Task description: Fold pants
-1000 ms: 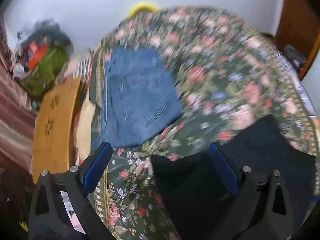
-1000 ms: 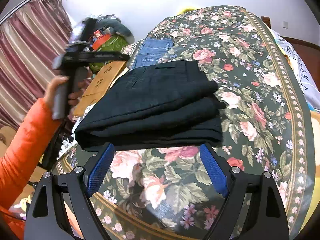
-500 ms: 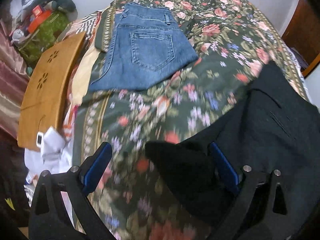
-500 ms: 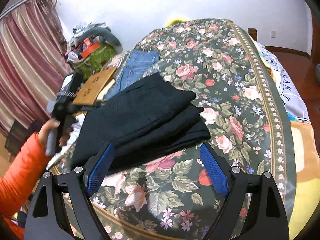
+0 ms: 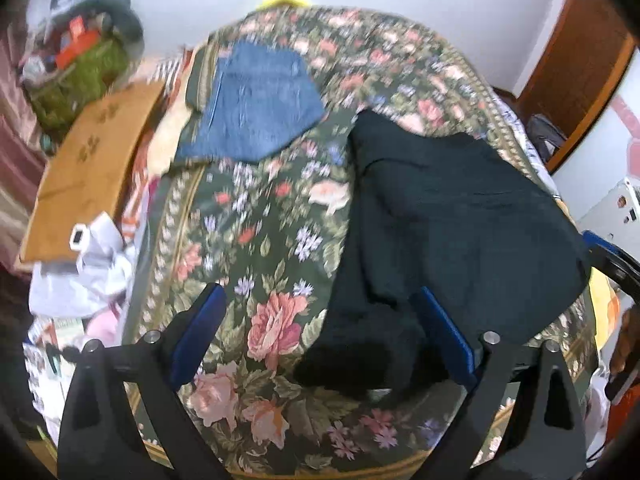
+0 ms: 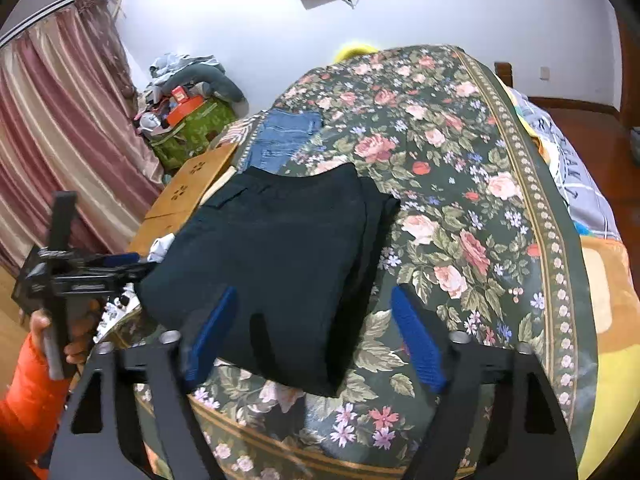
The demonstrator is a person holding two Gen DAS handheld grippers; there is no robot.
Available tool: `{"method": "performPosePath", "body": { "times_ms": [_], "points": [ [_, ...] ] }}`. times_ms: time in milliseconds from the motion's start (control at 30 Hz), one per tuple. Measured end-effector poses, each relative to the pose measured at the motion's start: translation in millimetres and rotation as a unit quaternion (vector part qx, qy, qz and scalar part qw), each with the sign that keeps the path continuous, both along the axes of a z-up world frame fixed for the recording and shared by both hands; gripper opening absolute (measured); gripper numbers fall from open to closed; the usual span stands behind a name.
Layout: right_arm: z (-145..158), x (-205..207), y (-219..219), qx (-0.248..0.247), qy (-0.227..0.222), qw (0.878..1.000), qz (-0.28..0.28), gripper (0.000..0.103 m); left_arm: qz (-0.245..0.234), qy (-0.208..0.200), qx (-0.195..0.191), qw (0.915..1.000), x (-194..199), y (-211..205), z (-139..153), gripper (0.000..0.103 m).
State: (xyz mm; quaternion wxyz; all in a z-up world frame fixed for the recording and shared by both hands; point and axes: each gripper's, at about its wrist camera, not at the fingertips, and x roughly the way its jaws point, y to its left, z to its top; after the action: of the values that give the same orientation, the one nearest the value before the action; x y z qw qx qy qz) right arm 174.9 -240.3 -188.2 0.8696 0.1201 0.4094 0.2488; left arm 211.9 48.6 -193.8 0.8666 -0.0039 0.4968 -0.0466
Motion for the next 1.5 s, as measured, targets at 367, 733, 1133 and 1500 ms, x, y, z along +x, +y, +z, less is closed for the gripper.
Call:
{"method": "performPosePath", "body": {
  "times_ms": [367,733,1133,1500],
  "points": [
    [-24,-1,16,-0.032,0.007,0.999,0.033,0.029,-0.006,0.0,0.046,0.9989,-1,-10,-21,0.059],
    [26,34,4,-0.062,-0.038,0.997,0.023,0.039,-0.01,-0.064,0.049,0.9967,45,-8,38,0.077],
    [-13,125,46,-0.104,0.007,0.992,0.069,0.04,-0.087,-0.026,0.073,0.9932,141,-63,2,0.08],
    [-51,150,52,-0.108,0.018,0.989,0.095,0.038,-0.064,0.01,0.093,0.9936,169,-57,-47,0.083]
  ]
}}
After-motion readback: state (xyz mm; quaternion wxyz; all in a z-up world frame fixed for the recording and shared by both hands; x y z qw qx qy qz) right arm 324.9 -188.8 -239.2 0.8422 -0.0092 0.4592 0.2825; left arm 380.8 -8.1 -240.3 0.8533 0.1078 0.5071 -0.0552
